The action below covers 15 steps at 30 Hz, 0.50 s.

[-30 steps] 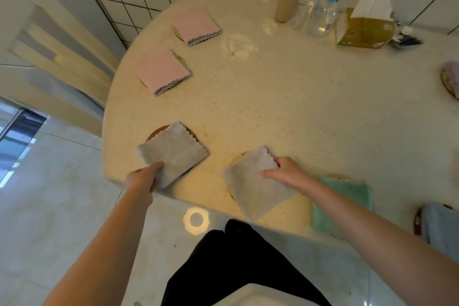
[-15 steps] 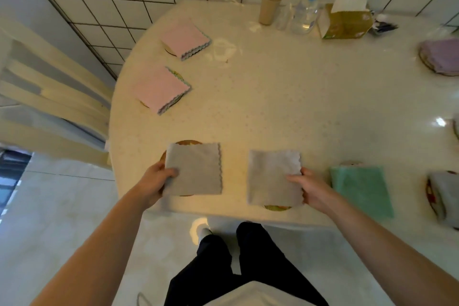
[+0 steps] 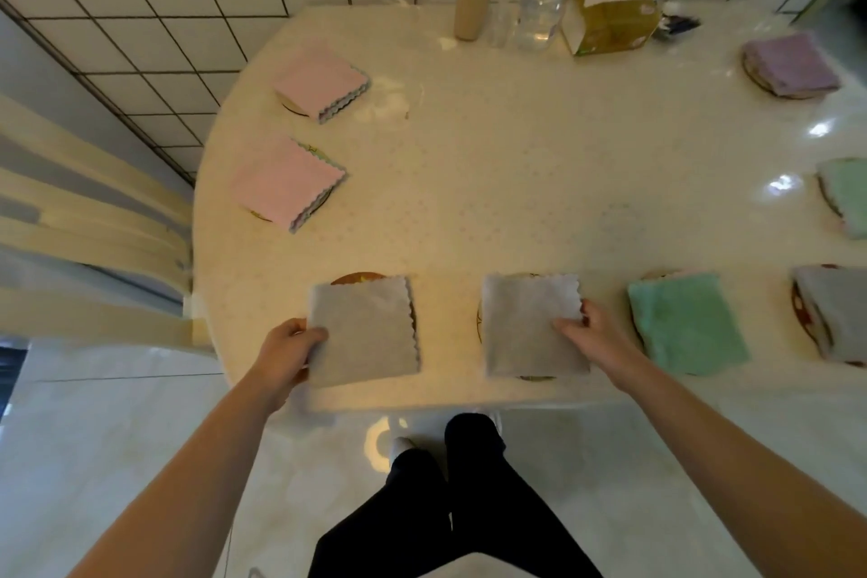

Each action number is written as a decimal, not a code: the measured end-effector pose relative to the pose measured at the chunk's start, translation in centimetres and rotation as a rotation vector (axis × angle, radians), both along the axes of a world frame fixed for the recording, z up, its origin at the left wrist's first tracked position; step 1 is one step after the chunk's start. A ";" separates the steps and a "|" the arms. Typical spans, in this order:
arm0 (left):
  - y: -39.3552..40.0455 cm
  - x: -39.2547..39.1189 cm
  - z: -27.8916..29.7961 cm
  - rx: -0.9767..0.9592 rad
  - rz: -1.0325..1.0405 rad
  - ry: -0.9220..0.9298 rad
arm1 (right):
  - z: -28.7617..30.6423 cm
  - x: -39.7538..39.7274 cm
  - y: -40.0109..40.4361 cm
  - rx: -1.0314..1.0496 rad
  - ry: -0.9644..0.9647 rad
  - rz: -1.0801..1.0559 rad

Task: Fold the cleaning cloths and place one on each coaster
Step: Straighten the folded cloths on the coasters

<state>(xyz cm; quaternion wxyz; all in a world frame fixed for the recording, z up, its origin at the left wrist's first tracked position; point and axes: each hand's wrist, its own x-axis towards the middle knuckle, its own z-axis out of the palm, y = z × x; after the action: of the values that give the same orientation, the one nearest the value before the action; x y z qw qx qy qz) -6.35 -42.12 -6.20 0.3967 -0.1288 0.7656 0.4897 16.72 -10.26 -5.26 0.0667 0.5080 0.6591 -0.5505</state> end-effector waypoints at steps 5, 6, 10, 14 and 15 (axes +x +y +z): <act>-0.2 -0.5 -0.1 -0.208 -0.072 0.192 | -0.4 0.1 0.7 0.328 -0.095 0.207; -0.3 -0.6 -0.1 -0.284 -0.107 0.251 | -0.5 0.2 1.0 0.376 -0.133 0.263; -1.1 -1.0 0.8 -0.554 -0.253 0.357 | -0.2 -0.5 1.9 0.624 -0.318 0.457; -1.9 -3.3 1.0 -0.537 -0.140 0.334 | 1.4 -3.4 2.4 0.814 -0.324 0.544; -1.9 -3.9 1.3 -0.530 -0.128 0.345 | 2.0 -4.7 2.4 0.819 -0.292 0.564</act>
<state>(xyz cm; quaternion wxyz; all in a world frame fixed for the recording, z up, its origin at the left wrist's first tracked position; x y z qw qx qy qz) -10.23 -44.05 -4.94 0.2436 -0.0943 0.9291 0.2619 12.04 -7.90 -3.22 0.0994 0.3664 0.9157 -0.1316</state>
